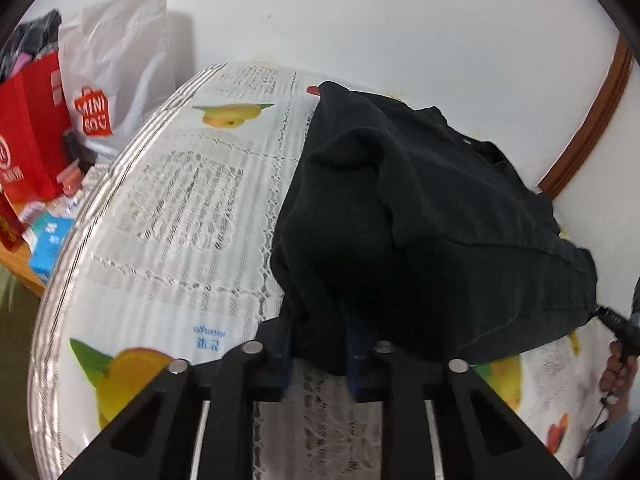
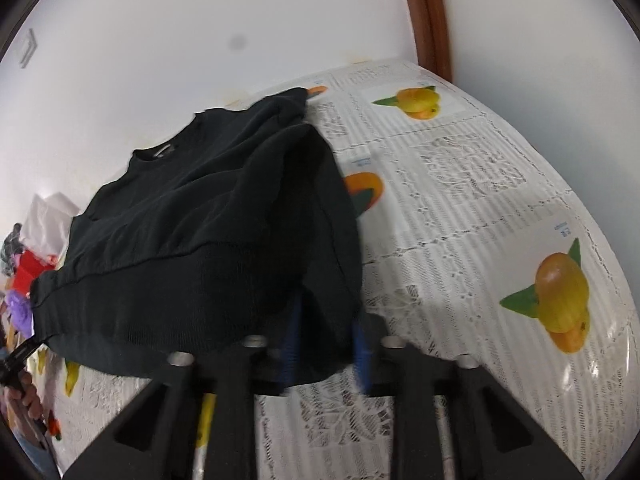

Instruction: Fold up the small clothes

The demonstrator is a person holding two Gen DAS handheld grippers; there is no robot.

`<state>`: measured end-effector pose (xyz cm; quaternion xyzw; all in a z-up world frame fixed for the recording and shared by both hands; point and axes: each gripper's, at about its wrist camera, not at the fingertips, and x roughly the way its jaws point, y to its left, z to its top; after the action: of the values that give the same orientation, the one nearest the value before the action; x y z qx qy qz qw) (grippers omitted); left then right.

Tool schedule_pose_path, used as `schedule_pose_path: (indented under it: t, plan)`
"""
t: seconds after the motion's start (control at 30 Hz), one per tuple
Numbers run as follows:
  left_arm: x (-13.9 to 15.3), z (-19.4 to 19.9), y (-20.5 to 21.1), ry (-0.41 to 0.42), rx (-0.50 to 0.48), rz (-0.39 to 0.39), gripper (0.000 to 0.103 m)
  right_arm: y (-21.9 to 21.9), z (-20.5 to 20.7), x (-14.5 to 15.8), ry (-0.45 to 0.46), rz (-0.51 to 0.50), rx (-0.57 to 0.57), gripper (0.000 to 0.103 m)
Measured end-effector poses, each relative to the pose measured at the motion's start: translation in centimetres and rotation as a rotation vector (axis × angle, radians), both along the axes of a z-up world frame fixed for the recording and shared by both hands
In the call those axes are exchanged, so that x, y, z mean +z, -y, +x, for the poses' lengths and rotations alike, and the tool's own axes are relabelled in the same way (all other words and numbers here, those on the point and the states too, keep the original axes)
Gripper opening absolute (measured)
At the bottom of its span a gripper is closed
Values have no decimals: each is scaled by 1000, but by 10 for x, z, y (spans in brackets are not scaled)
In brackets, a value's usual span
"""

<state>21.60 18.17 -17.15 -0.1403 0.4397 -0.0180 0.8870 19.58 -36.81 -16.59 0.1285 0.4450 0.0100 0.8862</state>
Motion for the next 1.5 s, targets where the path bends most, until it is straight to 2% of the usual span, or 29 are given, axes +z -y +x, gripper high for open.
schedule_pose_path:
  t: [0.07,0.2,0.37,0.53,0.63,0.73,0.83,0.87,0.9,0.93,0.97,1.13,1.2,1.3,1.37,1.5]
  plan:
    - [3,-7,-1,2,8,-9,16,-4,-7,5,9,-21,4,9]
    - [7,-33,4,2,8,11,16,-3,-22,12,8,-1,13,9]
    - [11,-75,11,-9,-17,24,17,-1,-61,19,10,-32,47,9]
    - [11,-123,25,-15,-62,76,17,5,-102,19,2,-44,48,9]
    - [11,-136,32,-15,-91,102,18,5,-124,22,5,-94,53,10]
    - [17,-143,39,8,-98,174,25,3,-134,28,9,-184,13,11]
    - [35,-150,37,64,-72,205,27,-3,-149,48,63,-242,-8,23]
    - [42,-152,35,92,-70,195,36,-7,-152,54,88,-237,10,27]
    - [49,-155,33,123,-67,179,52,-11,-155,62,118,-231,32,38]
    - [54,-156,32,147,-61,163,58,-15,-156,67,141,-223,50,46]
    - [58,-159,31,167,-59,143,59,-19,-158,70,154,-211,64,48]
    - [55,-158,45,153,-109,76,59,-42,-141,54,134,-162,107,48]
    - [48,-153,50,127,-119,49,59,-45,-130,41,114,-159,78,48]
    - [39,-145,50,97,-115,-6,57,-41,-123,29,100,-84,44,47]
    - [35,-138,53,81,-124,-30,57,-42,-118,25,103,-74,30,47]
    - [24,-123,59,46,-98,-60,47,-45,-109,22,103,-71,12,41]
